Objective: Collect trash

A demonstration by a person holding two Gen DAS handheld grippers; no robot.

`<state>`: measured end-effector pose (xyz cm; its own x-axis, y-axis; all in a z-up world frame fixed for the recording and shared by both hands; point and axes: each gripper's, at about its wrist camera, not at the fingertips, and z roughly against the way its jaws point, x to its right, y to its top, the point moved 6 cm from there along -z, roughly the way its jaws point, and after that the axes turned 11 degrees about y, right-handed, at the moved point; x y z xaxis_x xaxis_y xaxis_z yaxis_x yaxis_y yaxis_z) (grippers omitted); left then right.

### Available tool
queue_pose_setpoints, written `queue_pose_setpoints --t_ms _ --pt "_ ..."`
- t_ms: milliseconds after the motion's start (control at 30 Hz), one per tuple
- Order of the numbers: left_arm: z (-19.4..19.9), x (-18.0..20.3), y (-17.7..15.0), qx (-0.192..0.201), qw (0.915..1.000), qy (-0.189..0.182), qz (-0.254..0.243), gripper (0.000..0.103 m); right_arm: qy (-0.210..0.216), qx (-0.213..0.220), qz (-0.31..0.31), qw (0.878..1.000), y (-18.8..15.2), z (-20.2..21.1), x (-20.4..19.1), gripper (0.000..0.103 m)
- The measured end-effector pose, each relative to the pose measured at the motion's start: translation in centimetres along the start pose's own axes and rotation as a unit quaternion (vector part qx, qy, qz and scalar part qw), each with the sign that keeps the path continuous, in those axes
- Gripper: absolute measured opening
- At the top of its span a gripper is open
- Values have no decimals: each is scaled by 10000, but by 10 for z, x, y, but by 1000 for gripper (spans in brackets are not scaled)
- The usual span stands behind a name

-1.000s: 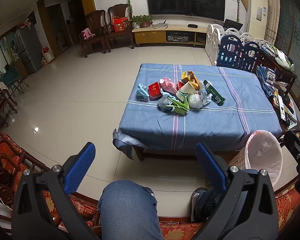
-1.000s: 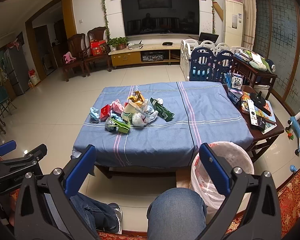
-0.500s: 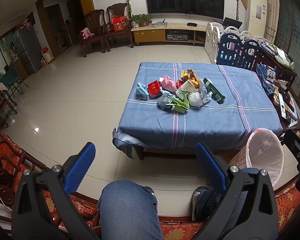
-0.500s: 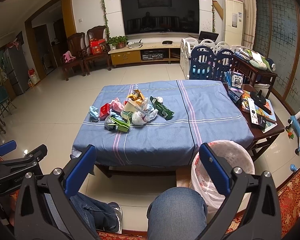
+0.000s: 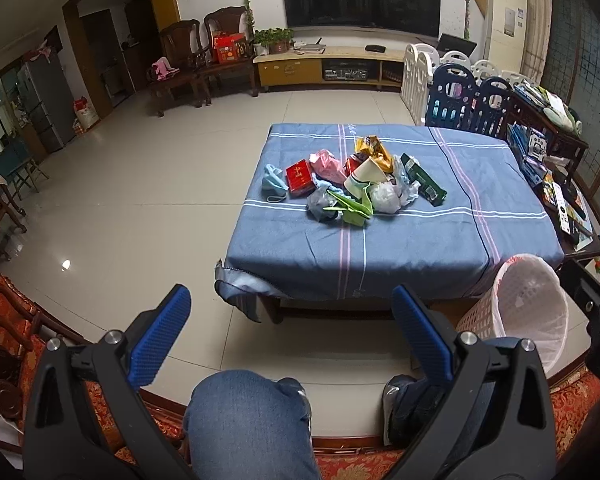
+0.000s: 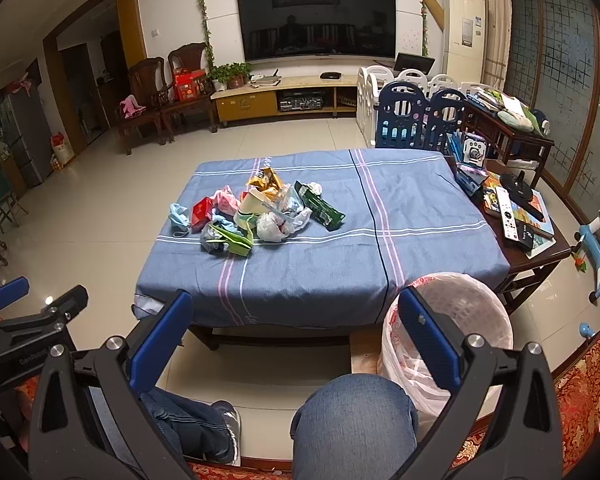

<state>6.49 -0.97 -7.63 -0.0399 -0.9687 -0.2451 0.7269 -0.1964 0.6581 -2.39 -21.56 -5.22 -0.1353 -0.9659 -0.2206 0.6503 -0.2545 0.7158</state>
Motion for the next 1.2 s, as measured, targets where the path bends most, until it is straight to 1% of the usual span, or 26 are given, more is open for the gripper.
queue_pose_setpoints --t_ms 67,133,167,200,267,333,367,467,500,533,600,700,800,900,933,1000,1100,1200 --pt "-7 0 -1 100 9999 41 27 100 -36 -7 15 10000 -1 -5 2 100" --pt "-16 -1 -1 155 9997 181 96 100 -49 -13 21 10000 -1 -11 4 100" --pt "-24 0 -2 121 9997 139 147 100 -45 6 9 10000 -1 -14 6 100" --pt "-33 2 -5 11 9999 12 146 100 -41 37 -1 10000 -1 -16 9 100" --pt "-49 9 -11 -280 9992 -277 -30 100 -36 125 11 9999 1 -19 12 100" --pt "-62 15 -15 -470 9979 -411 -180 100 -58 248 34 9997 4 -21 16 100" --pt "-66 16 -16 -488 9978 -389 -215 100 -52 339 53 9994 6 -21 17 100" --pt "-74 19 -16 -375 9985 -162 -360 100 42 664 204 9976 12 -17 18 100" --pt "-75 20 -15 -371 9984 -179 -381 100 80 725 250 9970 14 -17 17 100" --pt "-76 22 -15 -385 9981 -285 -391 100 135 751 280 9967 16 -17 17 100" --pt "-76 26 -14 -419 9968 -589 -326 100 165 729 270 9968 19 -19 20 100" --pt "-72 26 -12 -451 9944 -944 -153 100 238 681 214 9972 20 -19 21 100" --pt "-62 25 -11 -419 9925 -1150 -54 100 245 779 238 9964 22 -5 20 100" --pt "-52 22 -10 -309 9931 -1131 4 100 195 1050 290 9939 24 14 18 100" --pt "-50 20 -10 -277 9936 -1091 8 100 241 1189 301 9922 25 21 17 100" --pt "-47 21 -7 -260 9943 -1036 16 100 292 1335 345 9900 28 28 17 100" --pt "-44 21 -2 -241 9950 -974 13 100 371 1479 491 9871 30 31 16 100" --pt "-41 23 6 -200 9950 -957 201 100 412 1793 668 9807 33 36 17 100"
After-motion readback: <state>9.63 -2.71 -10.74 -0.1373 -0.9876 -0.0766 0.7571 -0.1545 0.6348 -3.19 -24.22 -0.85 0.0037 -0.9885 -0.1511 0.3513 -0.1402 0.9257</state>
